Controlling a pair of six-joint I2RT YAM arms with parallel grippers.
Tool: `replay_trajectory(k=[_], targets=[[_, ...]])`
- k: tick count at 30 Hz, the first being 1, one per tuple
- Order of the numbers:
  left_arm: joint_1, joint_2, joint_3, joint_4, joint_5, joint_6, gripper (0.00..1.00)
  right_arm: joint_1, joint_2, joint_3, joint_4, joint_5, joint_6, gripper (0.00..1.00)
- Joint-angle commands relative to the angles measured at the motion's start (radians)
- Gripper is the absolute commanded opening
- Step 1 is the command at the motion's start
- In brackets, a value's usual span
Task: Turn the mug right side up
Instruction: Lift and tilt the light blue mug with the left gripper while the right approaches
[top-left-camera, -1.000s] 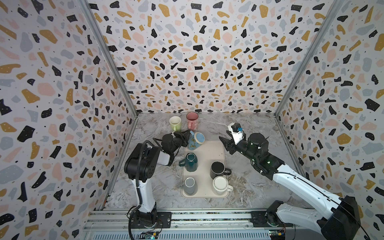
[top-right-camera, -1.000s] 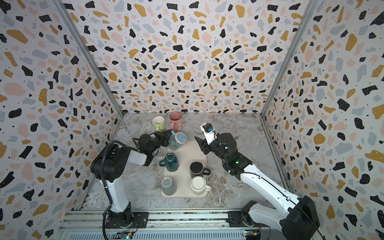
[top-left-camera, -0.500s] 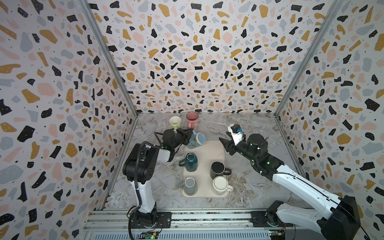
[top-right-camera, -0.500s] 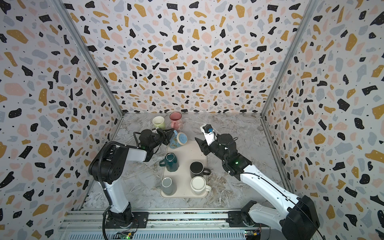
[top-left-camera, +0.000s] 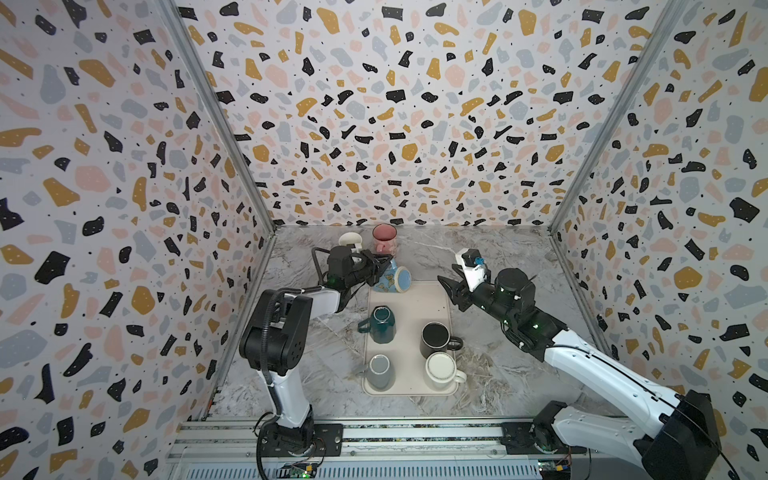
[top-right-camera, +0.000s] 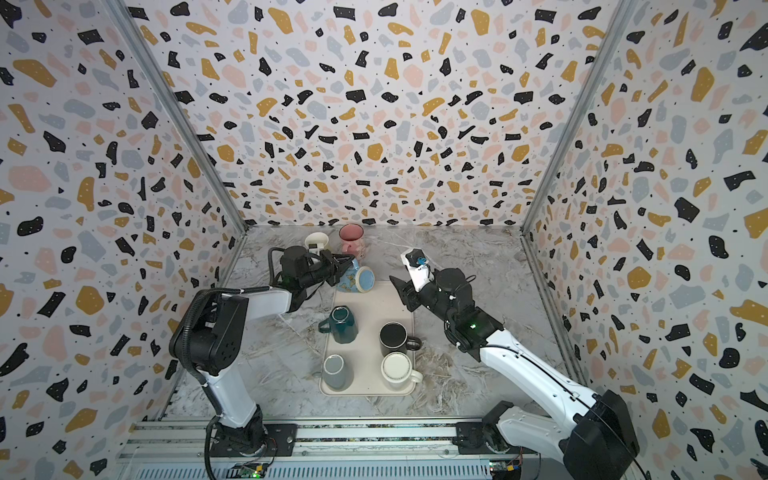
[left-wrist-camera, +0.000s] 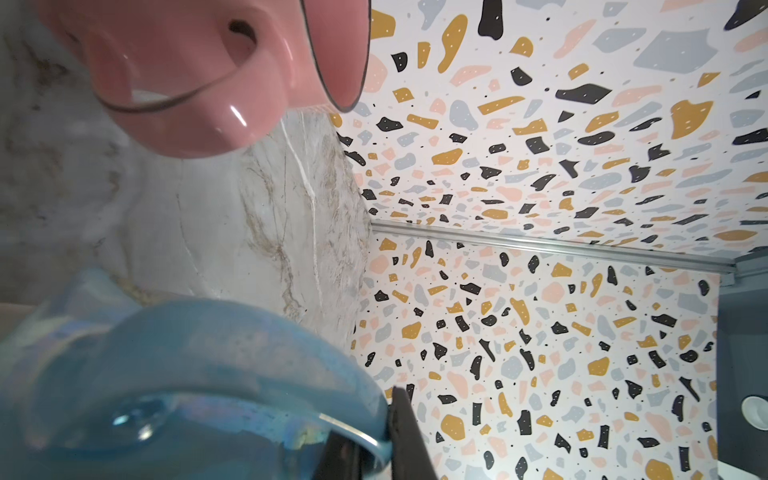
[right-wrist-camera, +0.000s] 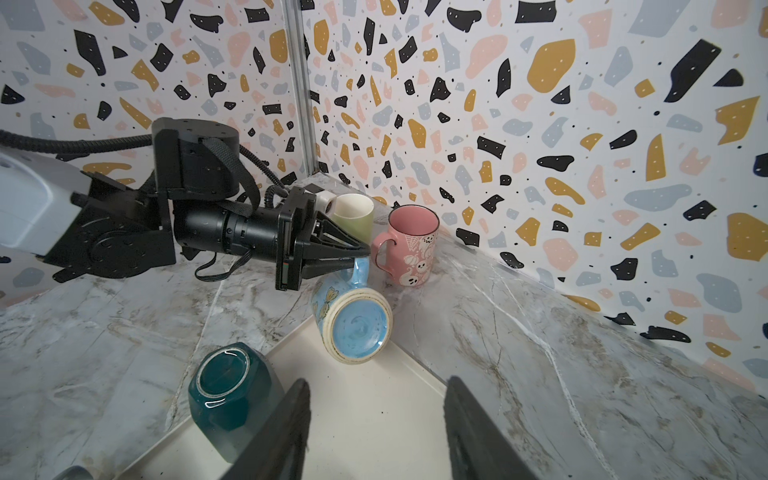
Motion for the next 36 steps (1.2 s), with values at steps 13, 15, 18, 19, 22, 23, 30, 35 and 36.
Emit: replay_trajectory(k=[13,15,18,19,22,23,30,35,36], targets=[[-0.055,-0.099,0.277,-0.519,0.056,0.604,0.0,-0.041,0.098,0.152,-0.147,-0.101,0.012,0.54],[-0.067,-0.1,0.294,-0.555,0.061,0.653,0.0,-0.045,0.115,0.171,-0.167,-0.106,0.015,0.54],[-0.09,-0.099,0.331,-0.633,0.059,0.741,0.0,-0.052,0.147,0.204,-0.198,-0.112,0.017,0.54],[-0.099,-0.099,0.343,-0.658,0.06,0.773,0.0,-0.056,0.156,0.216,-0.207,-0.116,0.019,0.54],[-0.118,-0.098,0.373,-0.724,0.055,0.854,0.0,-0.063,0.181,0.254,-0.235,-0.115,0.018,0.54],[-0.124,-0.099,0.379,-0.739,0.049,0.875,0.0,-0.066,0.187,0.266,-0.244,-0.114,0.018,0.54],[-0.163,-0.116,0.408,-0.829,0.03,1.024,0.0,-0.079,0.246,0.351,-0.292,-0.131,0.018,0.54],[-0.19,-0.117,0.428,-0.883,0.003,1.112,0.0,-0.098,0.307,0.412,-0.34,-0.146,0.023,0.57],[-0.195,-0.118,0.428,-0.891,0.0,1.127,0.0,-0.102,0.323,0.426,-0.354,-0.152,0.027,0.58]])
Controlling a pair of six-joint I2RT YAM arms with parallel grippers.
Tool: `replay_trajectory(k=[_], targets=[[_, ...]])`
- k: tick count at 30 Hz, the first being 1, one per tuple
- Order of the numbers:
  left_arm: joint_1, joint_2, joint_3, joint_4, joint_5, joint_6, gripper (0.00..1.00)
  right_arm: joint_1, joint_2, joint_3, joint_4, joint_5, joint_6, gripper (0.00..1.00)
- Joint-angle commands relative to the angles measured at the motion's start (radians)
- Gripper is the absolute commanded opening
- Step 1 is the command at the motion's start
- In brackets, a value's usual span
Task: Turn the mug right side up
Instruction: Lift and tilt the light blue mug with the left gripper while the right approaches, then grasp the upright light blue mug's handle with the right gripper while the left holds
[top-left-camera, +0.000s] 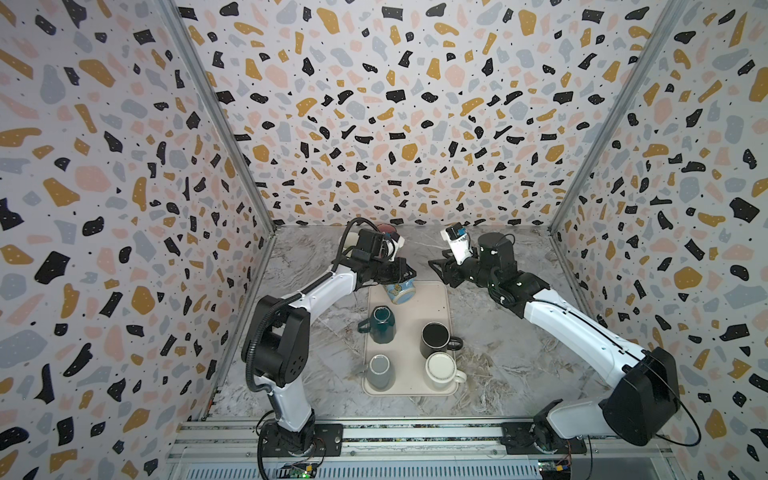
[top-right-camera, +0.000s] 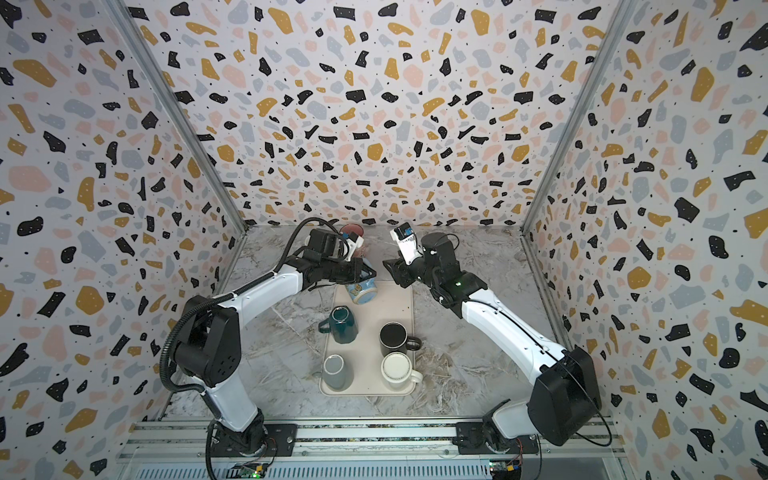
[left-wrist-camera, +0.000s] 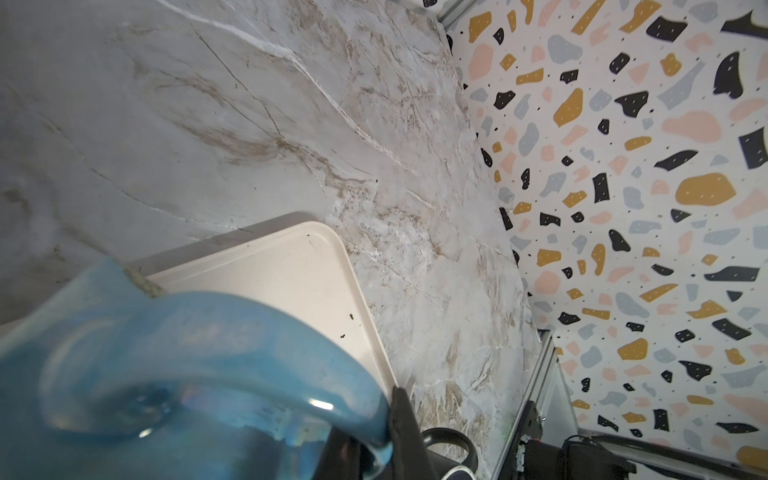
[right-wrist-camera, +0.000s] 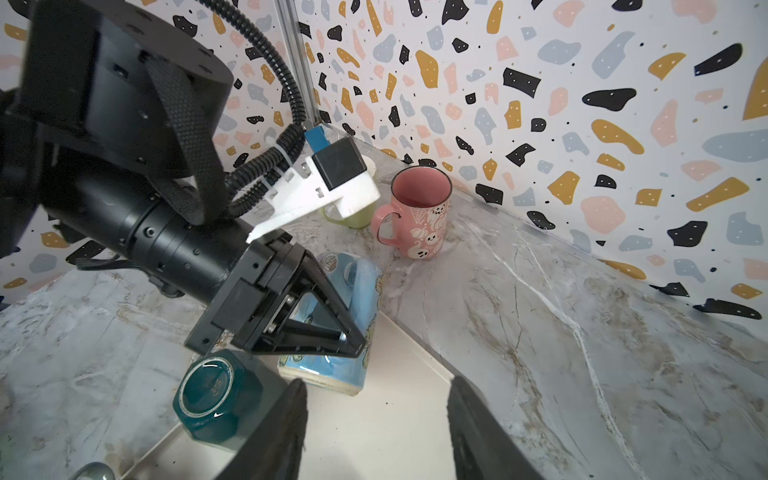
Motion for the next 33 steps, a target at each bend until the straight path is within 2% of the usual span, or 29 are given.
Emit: replay_trajectory(k=[1,15,25,33], targets=[[-0.02,-0.062,0.058,0.027,-0.004,0.116,0.0,-0.018,0.033,0.065,-0.075,-0.026,0.019,0.58],[-0.071,-0.125,0.016,0.046,-0.074,0.231,0.0,-0.082,0.153,0.159,-0.125,-0.196,0.098,0.77],[-0.114,-0.151,-0.009,0.031,-0.116,0.323,0.0,-0.083,0.179,0.193,-0.1,-0.26,0.129,0.79],[-0.133,-0.178,-0.037,0.054,-0.147,0.361,0.0,-0.083,0.203,0.204,-0.086,-0.303,0.154,0.77]])
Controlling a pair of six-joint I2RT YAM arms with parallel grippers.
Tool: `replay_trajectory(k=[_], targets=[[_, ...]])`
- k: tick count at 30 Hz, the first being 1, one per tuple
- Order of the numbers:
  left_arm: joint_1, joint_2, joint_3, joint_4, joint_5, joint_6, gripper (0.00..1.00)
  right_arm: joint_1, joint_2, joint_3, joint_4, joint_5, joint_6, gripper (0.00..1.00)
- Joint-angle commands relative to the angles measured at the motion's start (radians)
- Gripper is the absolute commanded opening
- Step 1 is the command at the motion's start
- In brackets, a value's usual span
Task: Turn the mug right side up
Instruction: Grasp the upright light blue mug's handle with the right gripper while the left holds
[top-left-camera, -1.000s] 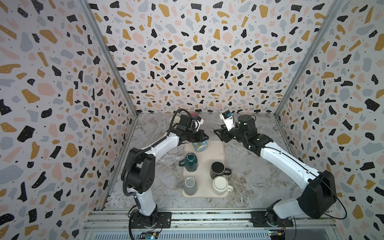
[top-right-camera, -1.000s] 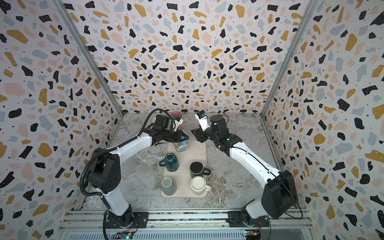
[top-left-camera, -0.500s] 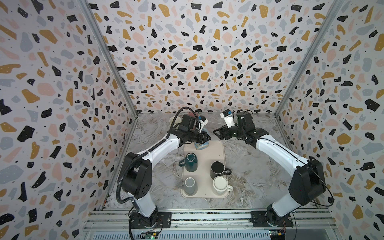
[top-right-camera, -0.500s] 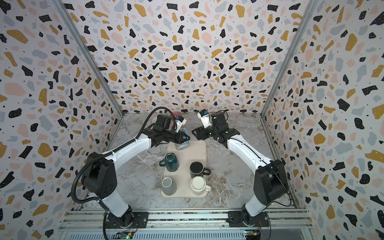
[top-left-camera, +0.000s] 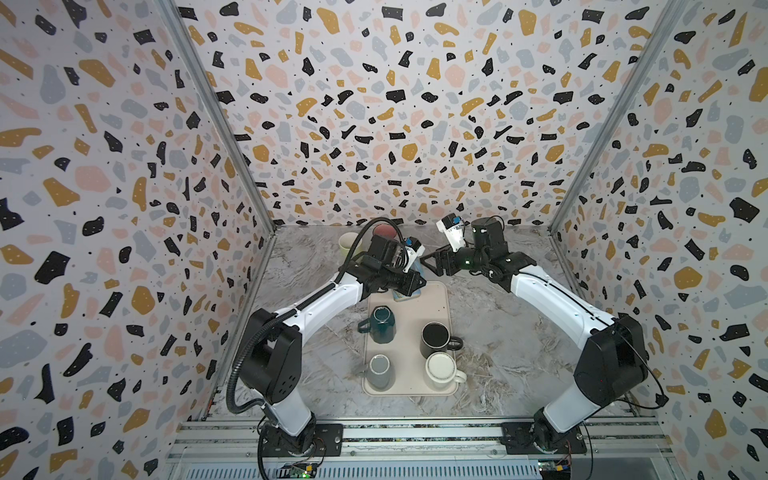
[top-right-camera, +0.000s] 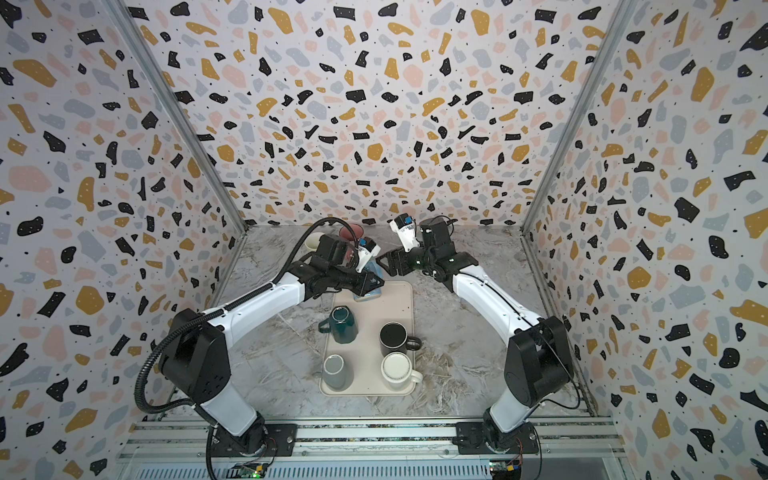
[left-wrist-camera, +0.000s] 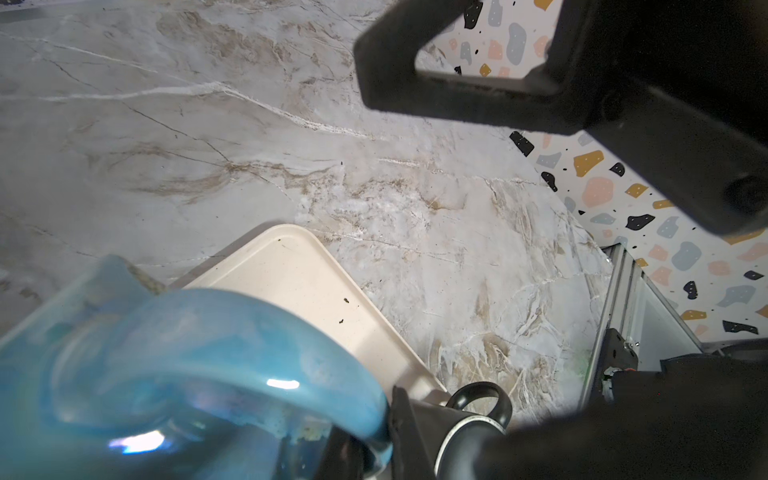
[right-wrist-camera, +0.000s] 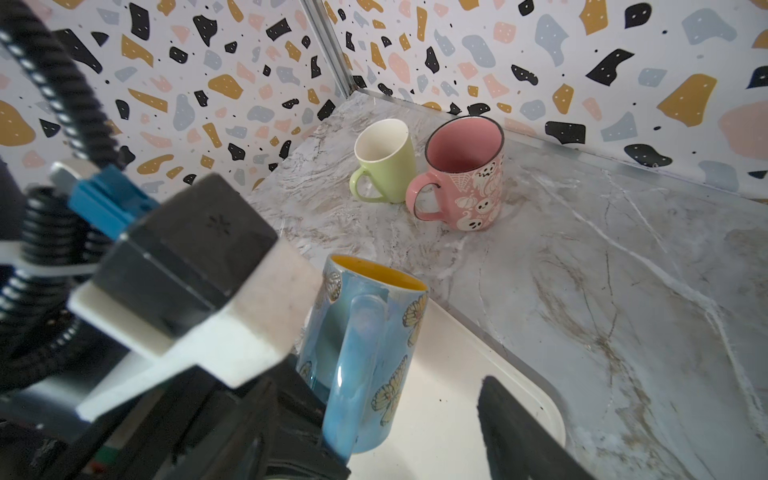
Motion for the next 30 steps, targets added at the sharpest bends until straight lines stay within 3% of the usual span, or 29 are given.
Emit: replay_trajectory(k=[1,30], targets=[[-0.012,-0.075,-0.005,0.113,-0.024,0.062,0.0,0.0,0.007,0.033,0.014,-0.037,0.02,0.77],[-0.068,-0.141,-0.068,0.193,-0.135,0.103,0.0,0.018,0.078,0.039,0.031,-0.155,0.093,0.63]])
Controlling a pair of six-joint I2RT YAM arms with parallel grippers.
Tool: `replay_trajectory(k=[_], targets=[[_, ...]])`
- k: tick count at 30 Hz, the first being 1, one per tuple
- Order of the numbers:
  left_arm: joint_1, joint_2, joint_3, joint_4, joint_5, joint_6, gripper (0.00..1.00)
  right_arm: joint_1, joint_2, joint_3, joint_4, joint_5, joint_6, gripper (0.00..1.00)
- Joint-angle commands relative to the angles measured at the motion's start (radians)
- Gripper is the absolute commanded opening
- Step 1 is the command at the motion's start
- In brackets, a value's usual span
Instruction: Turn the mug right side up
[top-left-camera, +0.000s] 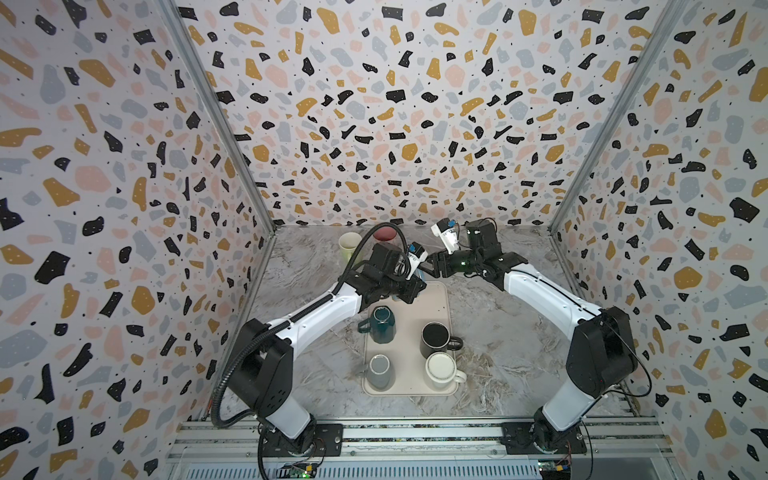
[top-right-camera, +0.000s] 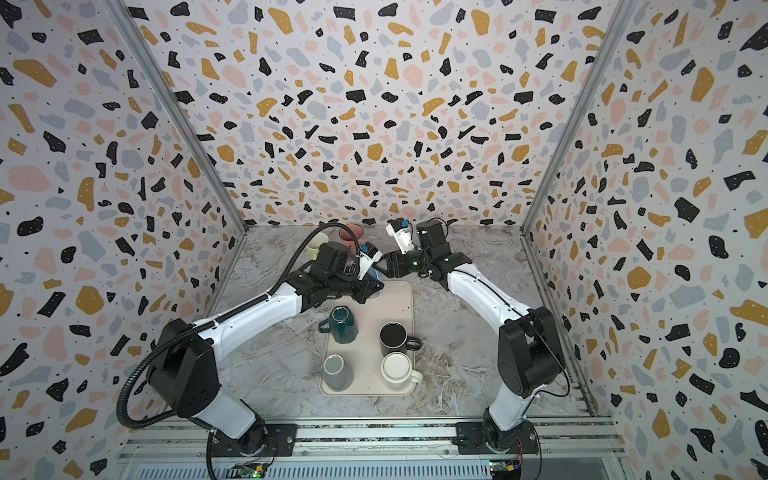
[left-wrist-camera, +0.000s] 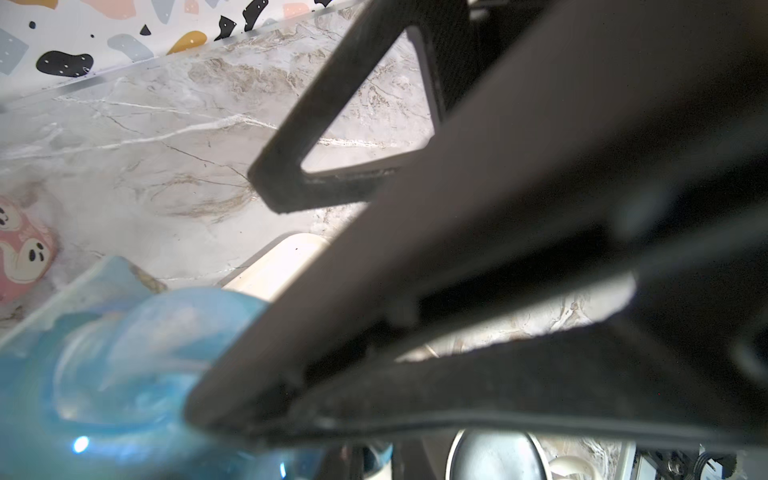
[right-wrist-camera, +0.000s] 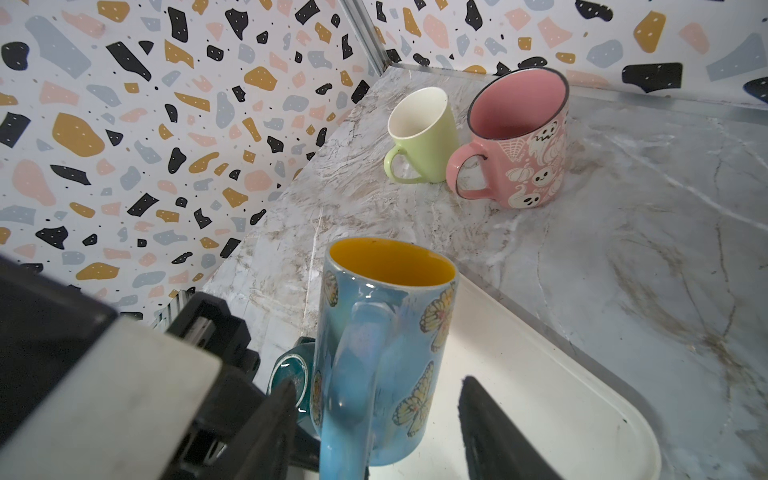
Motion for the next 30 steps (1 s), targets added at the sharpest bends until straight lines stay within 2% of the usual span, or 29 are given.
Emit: replay_trajectory(k=[1,8,15,21,26,28,30], targets=[[-0.013,-0.061,0.018,0.125,-0.013,0.047,0.0,0.014,0.015,0.04,0.001,-0.025,0.006,0.62],[-0.022,-0.063,0.022,0.115,-0.02,0.062,0.0,0.028,0.05,0.074,-0.031,0.0,-0.001,0.6],[-0.034,-0.065,0.032,0.095,-0.048,0.079,0.0,0.031,0.088,0.116,-0.077,0.019,-0.002,0.51],[-0.039,-0.065,0.038,0.085,-0.07,0.086,0.0,0.033,0.107,0.128,-0.112,0.033,0.003,0.35],[-0.042,-0.068,0.04,0.074,-0.091,0.094,0.0,0.033,0.12,0.13,-0.129,0.037,0.008,0.15],[-0.043,-0.07,0.04,0.069,-0.105,0.099,0.0,0.033,0.124,0.128,-0.134,0.042,0.01,0.03],[-0.044,-0.072,0.04,0.066,-0.114,0.103,0.0,0.033,0.125,0.128,-0.138,0.043,0.01,0.0]])
